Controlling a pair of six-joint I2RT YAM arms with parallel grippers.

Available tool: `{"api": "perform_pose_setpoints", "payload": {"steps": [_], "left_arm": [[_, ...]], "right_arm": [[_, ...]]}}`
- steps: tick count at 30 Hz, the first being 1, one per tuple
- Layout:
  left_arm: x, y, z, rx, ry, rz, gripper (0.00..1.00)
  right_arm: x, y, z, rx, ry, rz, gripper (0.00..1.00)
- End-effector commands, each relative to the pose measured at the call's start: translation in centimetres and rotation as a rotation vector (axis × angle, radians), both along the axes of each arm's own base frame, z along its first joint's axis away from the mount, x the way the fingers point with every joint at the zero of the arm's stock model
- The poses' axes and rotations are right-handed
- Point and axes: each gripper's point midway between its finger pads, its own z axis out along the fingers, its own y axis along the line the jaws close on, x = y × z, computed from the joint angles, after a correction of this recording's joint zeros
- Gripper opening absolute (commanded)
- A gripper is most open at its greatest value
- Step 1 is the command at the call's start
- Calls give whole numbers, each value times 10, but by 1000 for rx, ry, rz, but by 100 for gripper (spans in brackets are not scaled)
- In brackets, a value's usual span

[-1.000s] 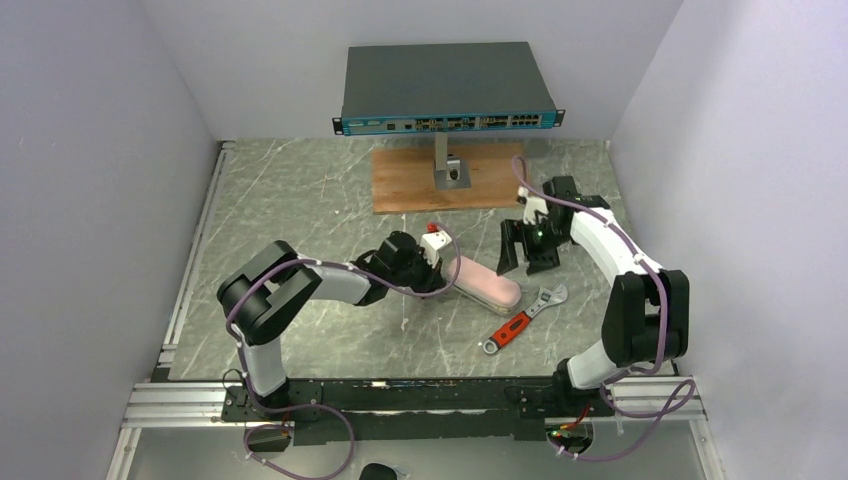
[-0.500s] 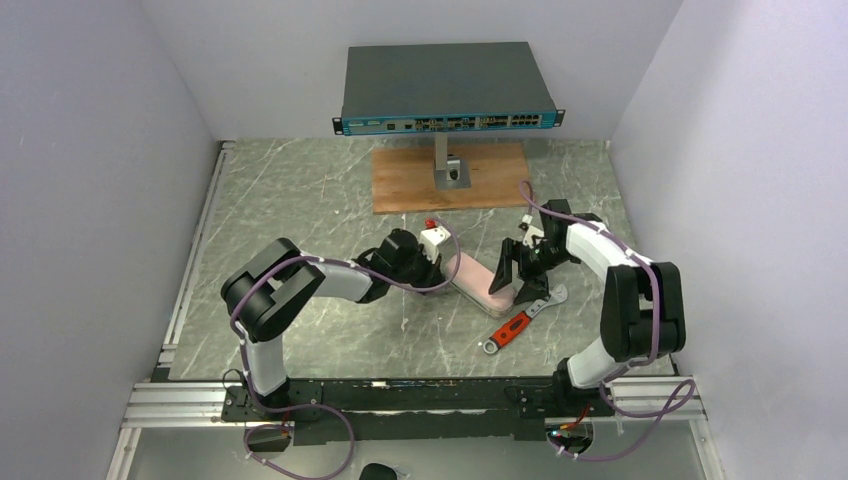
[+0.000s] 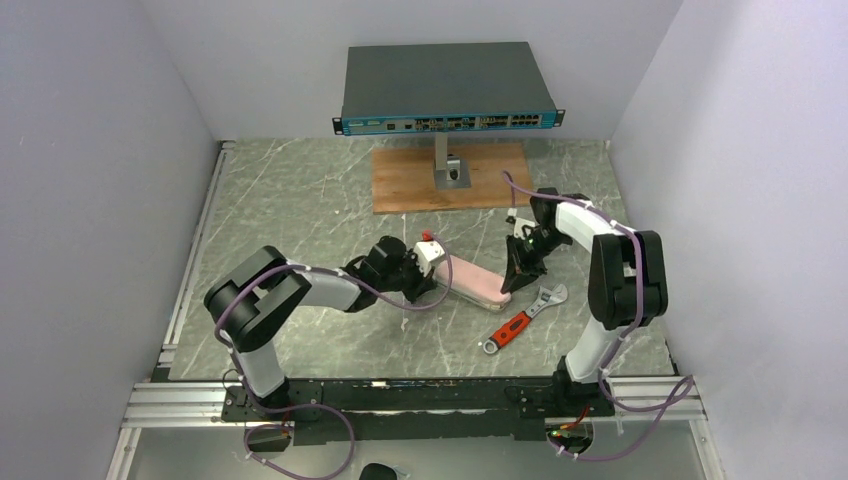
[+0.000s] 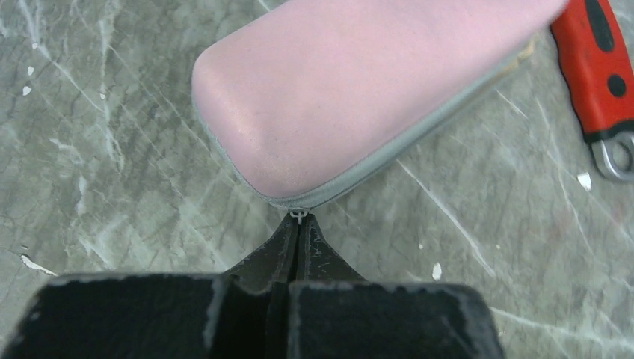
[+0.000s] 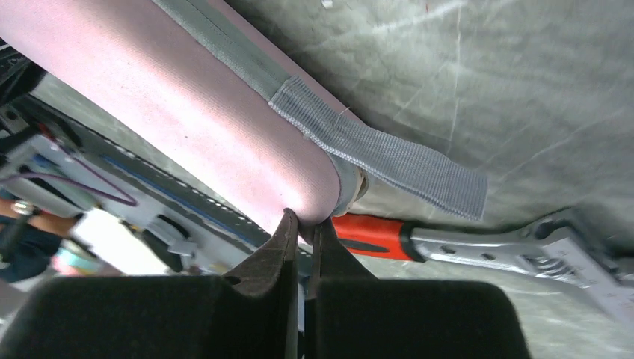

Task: Open the umbrella

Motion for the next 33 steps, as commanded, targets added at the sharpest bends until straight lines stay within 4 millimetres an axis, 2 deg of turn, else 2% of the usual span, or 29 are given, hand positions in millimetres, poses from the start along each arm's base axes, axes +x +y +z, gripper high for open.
{"api": "perform_pose_setpoints", "payload": {"steps": [1,8,11,14,15,16,17,18,19,20,24,27,28,30,31,33], "left_arm": [[-3,-1,24,-17,-146,-115,0],[11,11,19,16,-188,-137,0],[10,9,21,8,-211,-172,0],[2,-2,21,-6,-197,-184,0],[0,-6,20,-10,-181,-178,0],[-2,-11,21,-22,-168,-174,0],[-3,-15,21,-27,-154,-162,0],[-4,-19,19,-31,-139,-144,0],[-4,-23,19,-40,-114,-121,0],[-4,-27,18,-52,-75,-93,0],[-2,-39,15,-73,-3,-19,0],[-1,-43,15,-76,-4,-7,0],[-1,-44,15,-79,-3,-7,0],[-2,-48,17,-83,-5,-24,0],[-3,-49,16,-80,-3,-29,0],[-3,-51,17,-87,-5,-40,0]], "right_arm": [[62,-44,-22,-222,-287,218,0],[114,-54,-24,-268,-493,494,0],[141,-39,-9,-242,-609,533,0],[171,-22,15,-211,-667,433,0],[178,-18,24,-200,-665,380,1],[180,-15,31,-192,-646,319,17],[179,-15,39,-184,-622,254,39],[177,-16,45,-186,-595,185,65],[174,-19,52,-192,-568,103,78],[168,-21,58,-180,-538,35,84],[138,-28,71,-129,-402,-204,94],[104,-21,66,-56,-258,-302,97],[88,-13,58,-19,-191,-320,97],[68,10,56,126,-116,-314,99],[63,23,57,200,-112,-306,100],[64,34,55,249,-176,-302,100]]}}
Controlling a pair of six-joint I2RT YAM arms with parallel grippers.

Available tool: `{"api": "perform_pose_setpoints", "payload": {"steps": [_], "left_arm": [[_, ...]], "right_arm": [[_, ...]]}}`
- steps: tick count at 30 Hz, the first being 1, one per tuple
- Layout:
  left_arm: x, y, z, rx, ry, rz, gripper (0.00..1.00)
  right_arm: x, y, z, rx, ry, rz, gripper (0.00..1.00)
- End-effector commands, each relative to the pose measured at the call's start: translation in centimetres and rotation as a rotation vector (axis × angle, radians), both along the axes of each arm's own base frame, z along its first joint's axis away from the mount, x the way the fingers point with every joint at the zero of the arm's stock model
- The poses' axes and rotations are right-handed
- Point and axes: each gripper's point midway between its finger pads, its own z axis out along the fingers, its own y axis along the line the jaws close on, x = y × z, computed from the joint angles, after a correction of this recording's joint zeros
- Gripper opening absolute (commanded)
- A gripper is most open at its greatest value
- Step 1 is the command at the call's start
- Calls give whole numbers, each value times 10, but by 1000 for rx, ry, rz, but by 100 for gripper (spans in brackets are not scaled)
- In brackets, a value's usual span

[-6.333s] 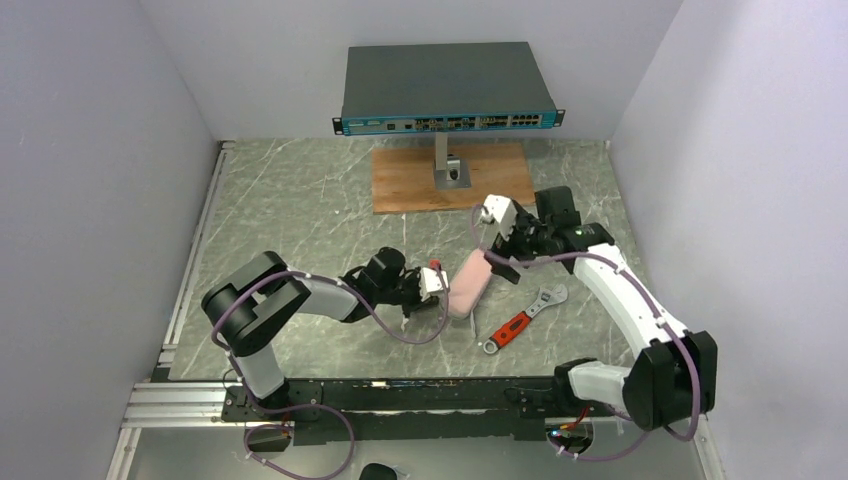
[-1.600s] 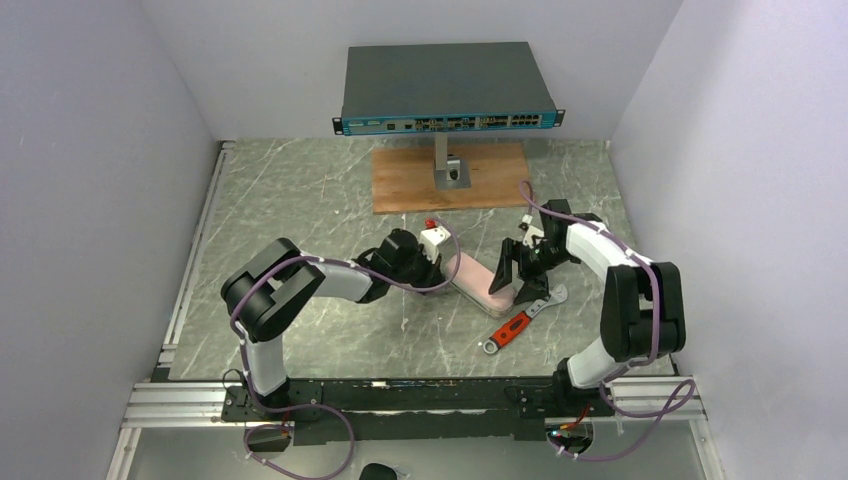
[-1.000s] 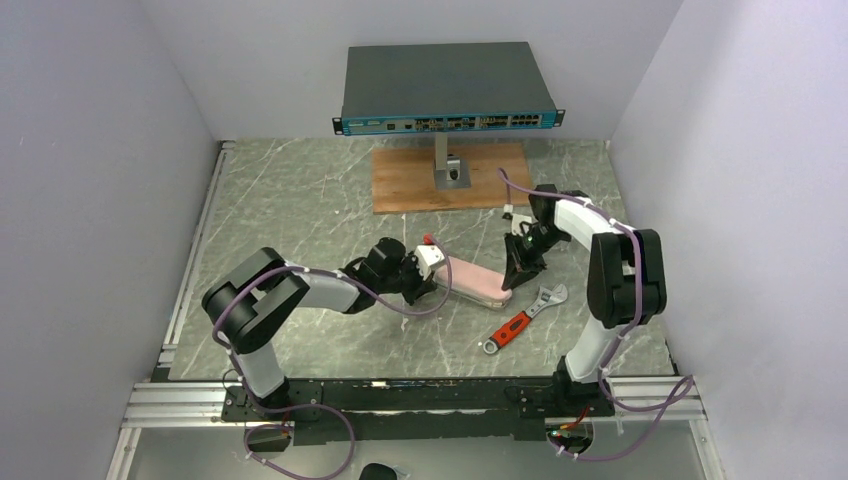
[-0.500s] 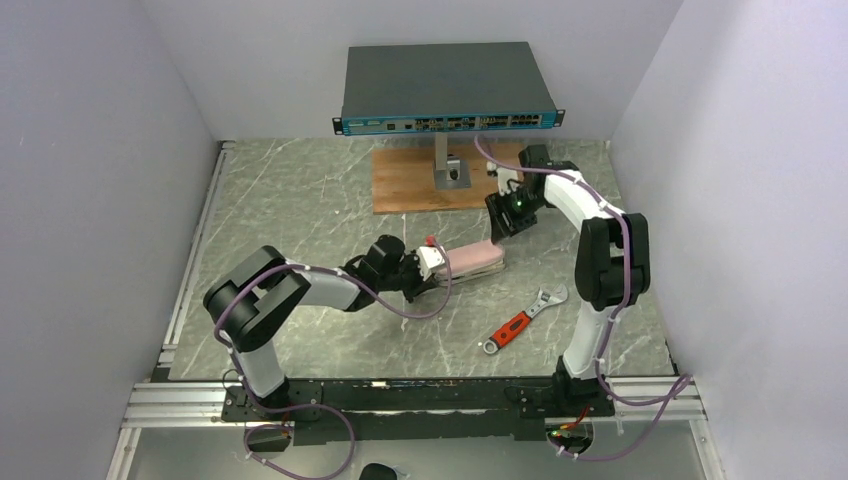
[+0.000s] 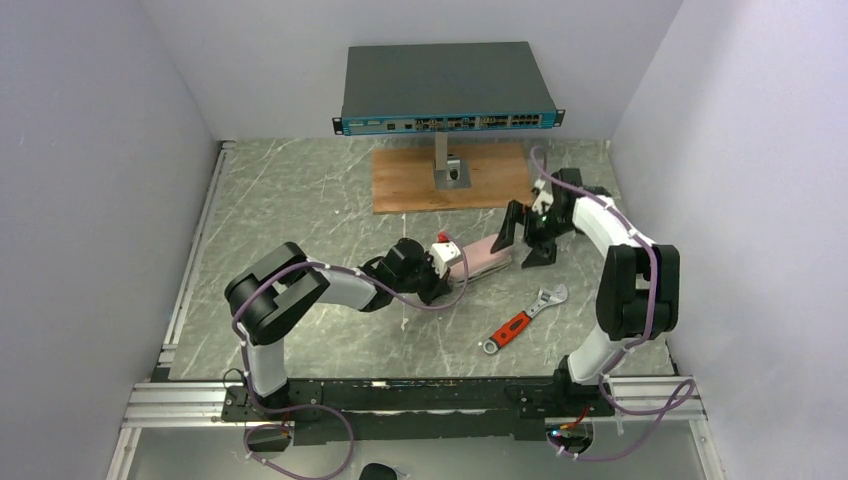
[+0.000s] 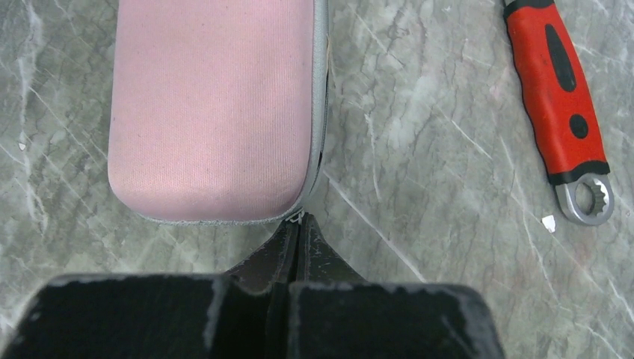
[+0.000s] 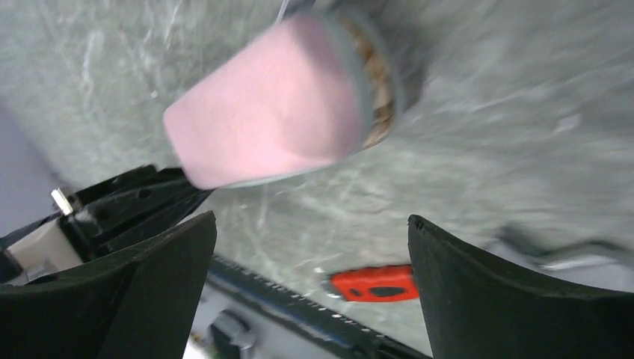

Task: Open the umbrella

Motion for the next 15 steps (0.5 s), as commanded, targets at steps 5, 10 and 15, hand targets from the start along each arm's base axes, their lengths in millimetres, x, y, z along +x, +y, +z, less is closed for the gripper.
{"api": "perform_pose_setpoints", "payload": {"steps": [5,10,15], "left_arm": [[5,-20,19,-66,-39,-20,0],[2,-23,19,-64,-54,-39,0],[0,-24,20,-62,-49,-40,0]], "right_arm": [[0,54,-6,228,-50,-53,100],[13,66,-23,236,-58,-88,98],[1,56,-67,111,71,-152,80]]}}
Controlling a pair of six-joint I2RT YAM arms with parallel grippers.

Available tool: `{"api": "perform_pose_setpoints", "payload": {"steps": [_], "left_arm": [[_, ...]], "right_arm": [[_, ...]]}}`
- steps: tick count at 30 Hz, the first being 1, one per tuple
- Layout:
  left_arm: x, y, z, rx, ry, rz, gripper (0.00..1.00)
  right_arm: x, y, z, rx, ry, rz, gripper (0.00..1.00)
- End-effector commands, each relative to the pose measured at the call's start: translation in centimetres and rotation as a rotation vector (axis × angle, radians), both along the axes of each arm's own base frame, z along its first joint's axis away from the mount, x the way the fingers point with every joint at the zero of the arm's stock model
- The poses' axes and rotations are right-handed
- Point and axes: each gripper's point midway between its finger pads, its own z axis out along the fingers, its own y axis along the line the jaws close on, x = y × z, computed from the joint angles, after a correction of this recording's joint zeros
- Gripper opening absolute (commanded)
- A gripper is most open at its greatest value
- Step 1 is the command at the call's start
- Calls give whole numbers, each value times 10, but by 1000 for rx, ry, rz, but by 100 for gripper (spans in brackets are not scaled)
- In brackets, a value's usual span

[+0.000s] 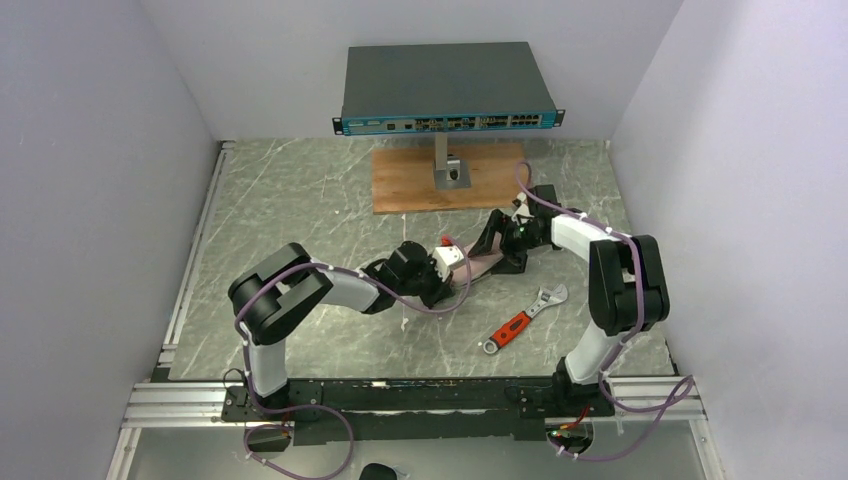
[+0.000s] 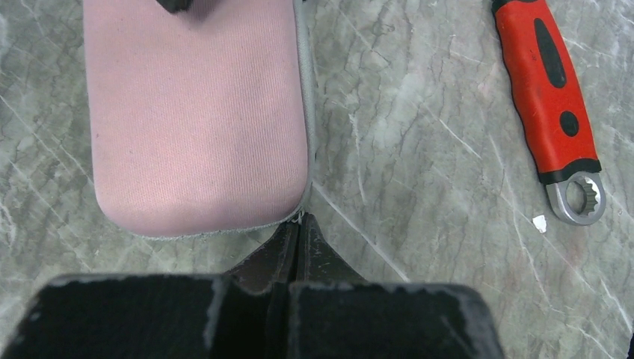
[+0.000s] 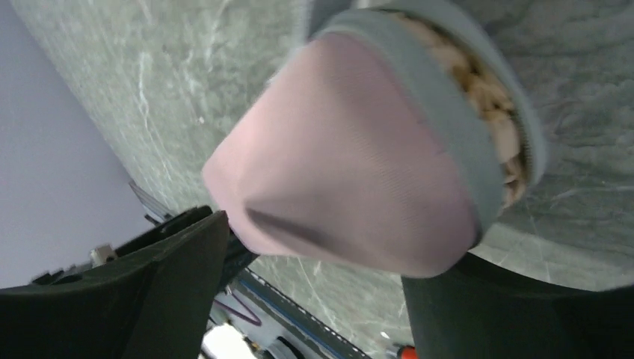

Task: Open the umbrella

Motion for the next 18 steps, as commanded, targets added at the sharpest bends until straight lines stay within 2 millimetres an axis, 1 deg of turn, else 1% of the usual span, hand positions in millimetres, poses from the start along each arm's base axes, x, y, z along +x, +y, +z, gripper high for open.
{"api": "perform_pose_setpoints", "payload": {"steps": [1,3,4,5,6,9,13,16,18], "left_arm": [[7,-16,23,-62,-55,-18,0],[5,-12,22,-52,-57,-16,0],[3,-9,20,-43,-58,-16,0],[0,-4,16,-30,-56,-14,0],[-2,0,14,-22,-53,-10,0],[-8,16,4,5,-41,7,0],[-6,36,-3,32,-29,46,0],[4,45,-1,46,-51,43,0],[16,51,1,49,-63,51,0]], "right_arm": [[-1,-11,-39,-89,97,-83,68],[-4,-20,-48,-127,107,-86,41],[-6,-25,-52,-156,118,-85,24],[-7,-30,-55,-176,125,-87,10],[-8,-36,-58,-196,130,-94,0],[-7,-51,-62,-240,130,-95,0],[-10,-58,-59,-247,98,-24,0],[-14,-56,-57,-232,72,47,0],[-16,-53,-54,-209,39,122,0]]}}
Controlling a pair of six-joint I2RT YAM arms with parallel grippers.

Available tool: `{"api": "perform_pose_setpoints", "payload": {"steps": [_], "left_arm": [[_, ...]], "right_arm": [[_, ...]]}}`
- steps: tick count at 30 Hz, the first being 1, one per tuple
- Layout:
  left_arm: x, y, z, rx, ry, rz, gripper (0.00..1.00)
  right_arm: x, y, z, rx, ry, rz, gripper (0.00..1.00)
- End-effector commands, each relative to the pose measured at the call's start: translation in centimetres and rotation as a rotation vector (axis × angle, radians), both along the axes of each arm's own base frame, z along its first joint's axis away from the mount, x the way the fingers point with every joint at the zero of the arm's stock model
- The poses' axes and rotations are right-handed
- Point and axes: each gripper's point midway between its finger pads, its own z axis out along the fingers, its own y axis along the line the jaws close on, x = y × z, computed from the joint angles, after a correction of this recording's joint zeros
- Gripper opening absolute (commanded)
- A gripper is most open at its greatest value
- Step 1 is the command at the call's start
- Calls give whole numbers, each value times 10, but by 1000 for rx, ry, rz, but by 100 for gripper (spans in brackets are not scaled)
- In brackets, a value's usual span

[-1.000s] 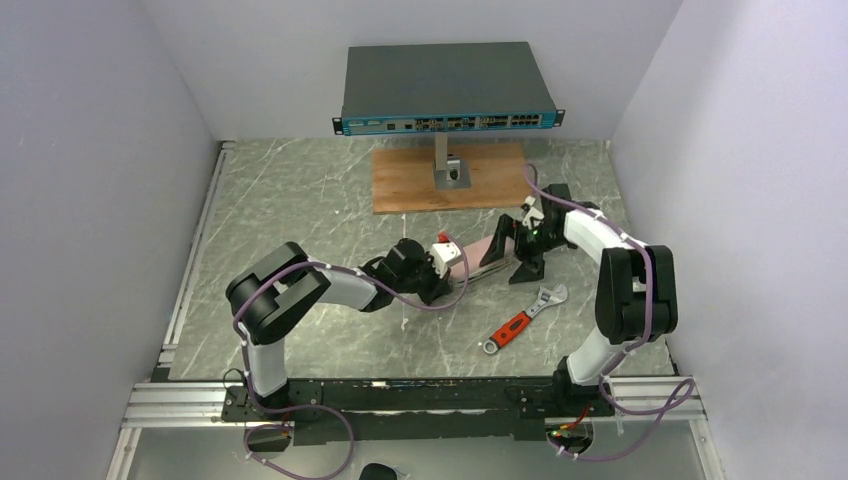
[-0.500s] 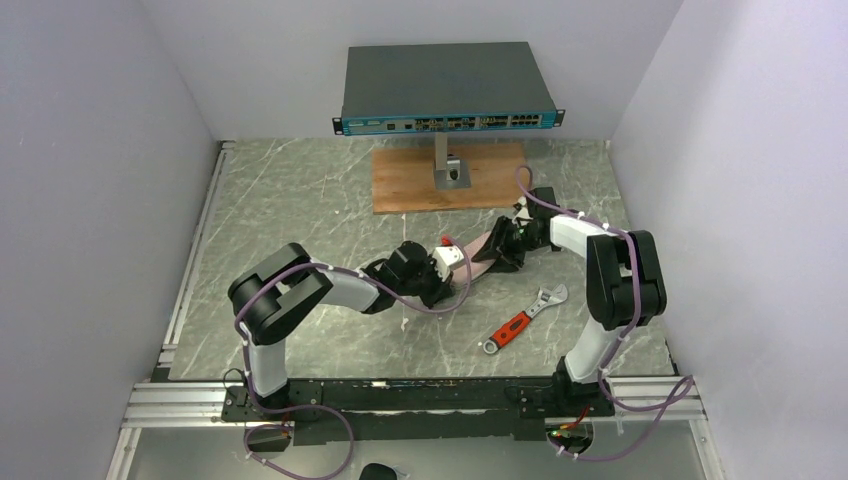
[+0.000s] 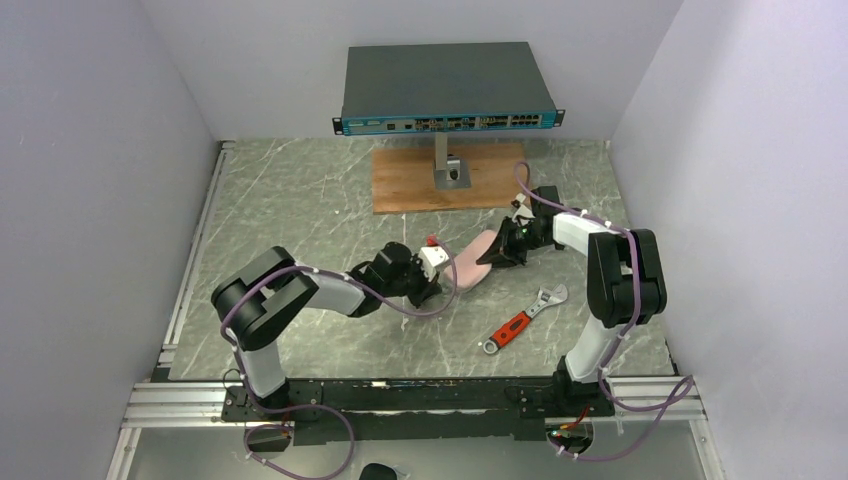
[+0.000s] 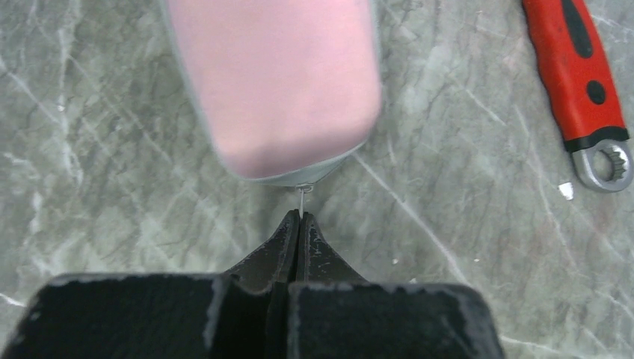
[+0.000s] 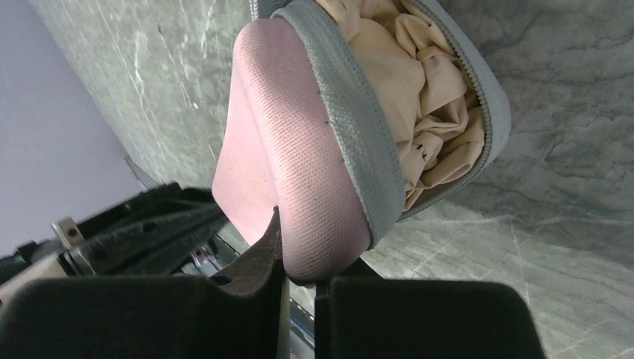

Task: Open the umbrella

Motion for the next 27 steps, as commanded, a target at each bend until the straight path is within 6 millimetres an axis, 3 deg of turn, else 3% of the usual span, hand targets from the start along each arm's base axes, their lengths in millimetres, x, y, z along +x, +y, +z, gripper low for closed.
{"api": "perform_pose_setpoints", "payload": {"steps": [1,6,16,27], "left_arm": [[18,25,-2,53,-19,13,0],[43,26,11,57,-133,-16,0],[72,0,28,36,-271,-84,0],[106,-17,29,13,-150,28,0]], "right_arm": [[-17,-40,-35,-192,-15,141,0],[-31,-25,-31,-103,-50,330,0],[-49,11,-15,39,-135,562,0],[-50,16,-8,40,-197,630,0]]}}
